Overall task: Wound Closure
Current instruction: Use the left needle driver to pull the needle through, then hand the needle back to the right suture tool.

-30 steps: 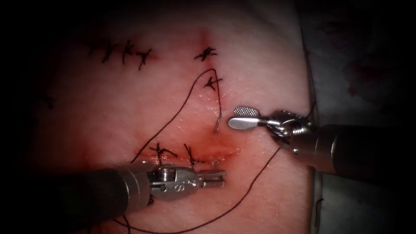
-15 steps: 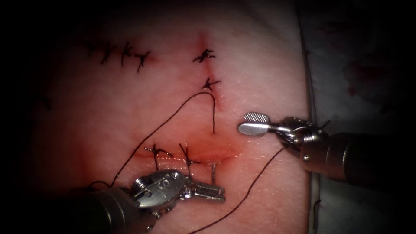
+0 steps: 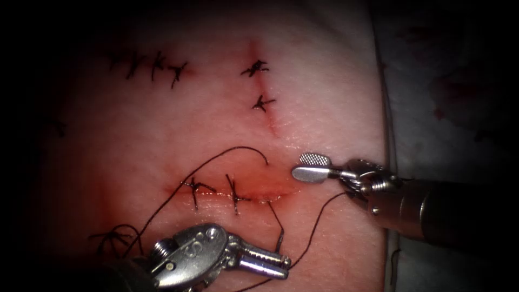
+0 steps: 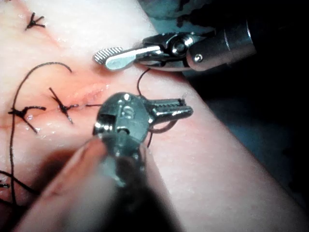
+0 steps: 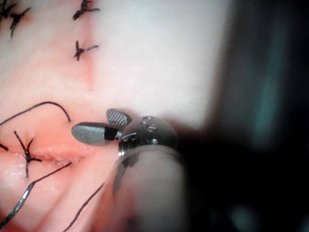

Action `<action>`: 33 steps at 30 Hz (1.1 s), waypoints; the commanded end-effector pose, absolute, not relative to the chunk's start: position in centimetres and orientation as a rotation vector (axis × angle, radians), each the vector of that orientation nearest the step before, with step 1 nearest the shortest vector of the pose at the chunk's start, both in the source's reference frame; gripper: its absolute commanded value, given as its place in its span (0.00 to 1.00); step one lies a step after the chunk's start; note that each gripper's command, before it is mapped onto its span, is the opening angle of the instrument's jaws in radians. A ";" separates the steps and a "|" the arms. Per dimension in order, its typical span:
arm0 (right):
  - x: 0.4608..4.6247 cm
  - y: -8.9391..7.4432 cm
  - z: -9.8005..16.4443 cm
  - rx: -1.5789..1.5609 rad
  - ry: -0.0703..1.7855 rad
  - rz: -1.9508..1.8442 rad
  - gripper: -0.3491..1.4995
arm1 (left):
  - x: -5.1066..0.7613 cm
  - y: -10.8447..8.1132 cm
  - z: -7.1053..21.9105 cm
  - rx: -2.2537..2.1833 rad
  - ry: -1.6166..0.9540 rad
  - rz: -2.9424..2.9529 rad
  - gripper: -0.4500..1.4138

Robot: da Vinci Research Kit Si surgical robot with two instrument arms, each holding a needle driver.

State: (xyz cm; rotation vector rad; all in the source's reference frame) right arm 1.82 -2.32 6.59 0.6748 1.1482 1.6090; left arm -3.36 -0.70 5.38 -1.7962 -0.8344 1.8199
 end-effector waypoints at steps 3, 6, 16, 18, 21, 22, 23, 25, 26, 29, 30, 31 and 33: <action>1.89 -2.3 6.6 0.677 1.142 1.602 0.45 | -3.36 -0.5 5.1 -1.855 -0.668 1.935 0.00; 1.88 -2.4 6.7 0.677 1.140 1.599 0.45 | -3.29 -0.2 4.8 -1.901 -0.525 2.019 0.00; 1.85 -2.4 6.7 0.681 1.135 1.596 0.45 | -3.00 1.1 4.2 -1.986 -0.128 2.048 0.00; 1.83 -2.4 6.6 0.688 1.133 1.601 0.47 | -2.99 1.2 4.2 -1.983 -0.084 2.052 0.00; 1.81 -2.4 6.6 0.701 1.141 1.614 0.50 | -3.03 1.1 4.3 -1.981 -0.068 2.069 0.00; 1.79 -2.4 6.6 0.709 1.144 1.622 0.52 | -3.05 1.0 4.3 -1.984 -0.060 2.077 0.00; 1.77 -2.3 6.5 0.715 1.148 1.627 0.61 | -3.09 0.8 4.5 -1.994 -0.046 2.093 0.00; 1.75 -2.3 6.4 0.740 1.163 1.658 0.80 | -3.11 0.6 4.6 -1.990 -0.047 2.099 0.00; 1.75 -2.3 6.4 0.749 1.168 1.668 0.84 | -3.12 0.5 4.7 -1.986 -0.049 2.102 0.00; 1.73 -2.2 6.1 0.904 1.193 1.719 0.84 | -3.17 0.0 5.1 -1.999 -0.030 2.131 0.00; 1.73 -2.2 6.1 0.904 1.193 1.719 0.84 | -3.17 0.0 5.1 -1.999 -0.030 2.131 0.00; 1.73 -2.2 6.0 0.947 1.198 1.717 0.77 | -3.19 -0.1 5.2 -2.002 -0.027 2.135 0.00; 1.76 -2.2 5.9 1.047 1.204 1.743 0.71 | -3.21 -0.2 5.4 -2.014 -0.009 2.151 0.00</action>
